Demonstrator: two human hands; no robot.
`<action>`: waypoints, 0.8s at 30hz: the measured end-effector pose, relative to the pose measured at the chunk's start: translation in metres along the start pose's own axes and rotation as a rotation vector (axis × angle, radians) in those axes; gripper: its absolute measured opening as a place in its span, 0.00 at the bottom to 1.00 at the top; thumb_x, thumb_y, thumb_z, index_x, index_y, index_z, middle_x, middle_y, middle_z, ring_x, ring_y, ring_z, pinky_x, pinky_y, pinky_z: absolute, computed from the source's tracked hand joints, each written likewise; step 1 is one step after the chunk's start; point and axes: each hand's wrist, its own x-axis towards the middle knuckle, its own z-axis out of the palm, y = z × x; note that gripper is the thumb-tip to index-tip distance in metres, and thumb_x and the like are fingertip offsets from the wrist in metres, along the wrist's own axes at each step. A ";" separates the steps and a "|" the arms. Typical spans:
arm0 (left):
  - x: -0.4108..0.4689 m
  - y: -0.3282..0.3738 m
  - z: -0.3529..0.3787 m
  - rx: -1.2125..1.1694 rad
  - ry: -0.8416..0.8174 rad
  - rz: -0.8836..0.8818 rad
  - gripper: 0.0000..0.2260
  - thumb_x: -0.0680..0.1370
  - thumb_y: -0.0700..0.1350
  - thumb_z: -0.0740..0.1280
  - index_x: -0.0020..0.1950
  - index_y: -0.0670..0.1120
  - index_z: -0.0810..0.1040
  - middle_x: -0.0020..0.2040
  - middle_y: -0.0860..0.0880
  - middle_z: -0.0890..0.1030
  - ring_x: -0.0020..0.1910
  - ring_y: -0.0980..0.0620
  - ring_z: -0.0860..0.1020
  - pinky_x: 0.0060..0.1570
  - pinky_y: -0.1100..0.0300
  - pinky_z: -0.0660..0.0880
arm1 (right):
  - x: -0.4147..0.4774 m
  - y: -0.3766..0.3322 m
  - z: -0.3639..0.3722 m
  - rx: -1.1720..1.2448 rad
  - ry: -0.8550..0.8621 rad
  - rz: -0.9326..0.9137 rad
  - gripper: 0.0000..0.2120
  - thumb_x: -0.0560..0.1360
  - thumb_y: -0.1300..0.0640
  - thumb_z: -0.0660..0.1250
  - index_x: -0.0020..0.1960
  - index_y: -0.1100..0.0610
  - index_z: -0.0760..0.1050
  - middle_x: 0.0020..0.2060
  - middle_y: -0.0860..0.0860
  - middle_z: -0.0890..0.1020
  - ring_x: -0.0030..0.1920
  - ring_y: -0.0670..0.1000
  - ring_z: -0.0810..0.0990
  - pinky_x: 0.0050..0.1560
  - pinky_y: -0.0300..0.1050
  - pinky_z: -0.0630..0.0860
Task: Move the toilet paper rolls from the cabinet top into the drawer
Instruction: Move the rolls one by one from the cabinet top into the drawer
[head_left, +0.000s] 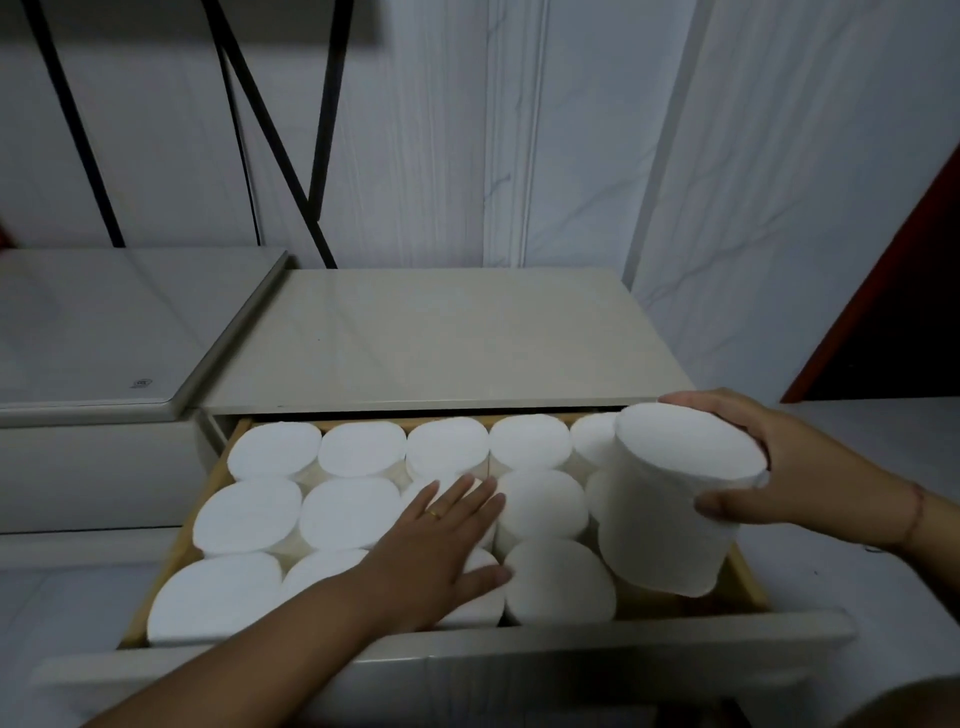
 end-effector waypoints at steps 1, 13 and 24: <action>0.000 0.000 0.000 0.001 0.001 -0.002 0.36 0.73 0.70 0.38 0.77 0.55 0.40 0.75 0.58 0.36 0.74 0.58 0.32 0.72 0.58 0.31 | -0.004 0.000 -0.001 -0.005 -0.016 -0.011 0.38 0.57 0.40 0.75 0.64 0.37 0.65 0.55 0.31 0.72 0.58 0.36 0.71 0.47 0.32 0.77; 0.000 0.001 0.001 0.018 0.001 -0.011 0.36 0.73 0.70 0.38 0.77 0.55 0.39 0.76 0.57 0.36 0.74 0.57 0.31 0.71 0.58 0.30 | -0.019 0.011 -0.008 -0.012 -0.136 -0.055 0.39 0.58 0.41 0.75 0.64 0.32 0.62 0.58 0.33 0.71 0.60 0.38 0.71 0.52 0.30 0.75; 0.001 0.001 0.003 0.012 0.021 -0.010 0.35 0.74 0.70 0.39 0.77 0.56 0.39 0.75 0.58 0.36 0.73 0.58 0.31 0.69 0.59 0.28 | -0.012 0.018 -0.006 -0.092 -0.177 -0.093 0.40 0.59 0.39 0.75 0.66 0.34 0.60 0.59 0.32 0.70 0.61 0.37 0.69 0.52 0.26 0.73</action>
